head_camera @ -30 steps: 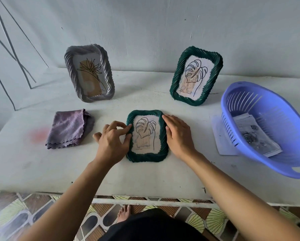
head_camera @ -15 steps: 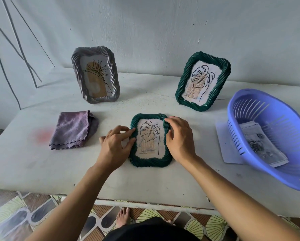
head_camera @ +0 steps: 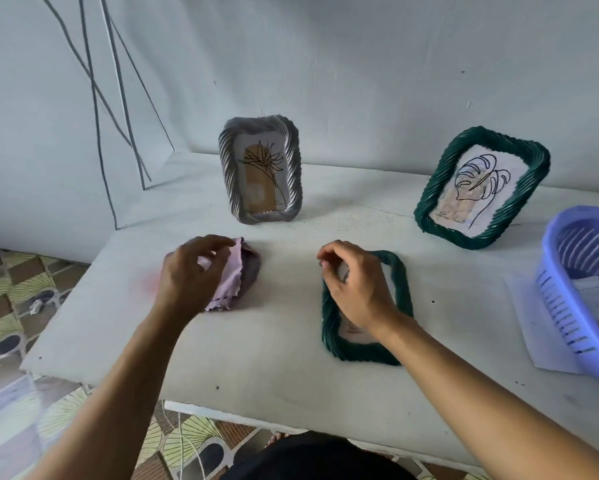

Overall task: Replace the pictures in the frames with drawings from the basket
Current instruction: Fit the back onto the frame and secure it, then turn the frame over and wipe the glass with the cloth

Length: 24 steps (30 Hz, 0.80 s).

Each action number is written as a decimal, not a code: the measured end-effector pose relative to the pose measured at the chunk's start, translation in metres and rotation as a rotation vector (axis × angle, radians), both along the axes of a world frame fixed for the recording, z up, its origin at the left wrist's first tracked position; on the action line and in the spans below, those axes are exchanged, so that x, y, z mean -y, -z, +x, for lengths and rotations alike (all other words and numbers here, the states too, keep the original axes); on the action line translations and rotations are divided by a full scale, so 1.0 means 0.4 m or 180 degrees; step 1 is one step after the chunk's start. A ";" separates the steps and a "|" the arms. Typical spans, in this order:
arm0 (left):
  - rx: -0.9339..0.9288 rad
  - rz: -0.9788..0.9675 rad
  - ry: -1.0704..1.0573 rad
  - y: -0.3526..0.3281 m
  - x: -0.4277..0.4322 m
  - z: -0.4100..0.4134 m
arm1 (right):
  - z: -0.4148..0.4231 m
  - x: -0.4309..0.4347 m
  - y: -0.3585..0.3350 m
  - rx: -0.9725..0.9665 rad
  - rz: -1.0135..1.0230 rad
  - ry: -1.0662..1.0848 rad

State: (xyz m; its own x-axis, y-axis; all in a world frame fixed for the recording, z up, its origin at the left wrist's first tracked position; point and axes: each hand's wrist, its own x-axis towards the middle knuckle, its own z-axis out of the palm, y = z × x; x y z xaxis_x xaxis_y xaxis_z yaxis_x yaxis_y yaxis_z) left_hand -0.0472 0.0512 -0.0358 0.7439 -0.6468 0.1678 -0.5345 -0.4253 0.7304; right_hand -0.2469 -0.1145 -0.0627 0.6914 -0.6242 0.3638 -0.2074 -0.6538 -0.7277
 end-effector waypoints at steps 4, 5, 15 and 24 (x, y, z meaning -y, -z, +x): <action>0.0438 0.0747 0.0248 0.018 -0.002 0.131 | 0.099 -0.022 -0.003 -0.0269 0.0076 -0.0145; 0.0439 0.0909 0.0358 0.022 0.002 0.154 | 0.128 -0.027 0.000 -0.0381 0.0115 -0.0174; 0.0593 0.0928 0.1219 0.053 0.037 0.217 | 0.302 -0.067 0.039 -0.1117 0.0124 -0.0085; -0.0238 0.0253 0.1277 0.030 0.006 0.244 | 0.322 -0.082 0.033 -0.0928 0.0340 0.0342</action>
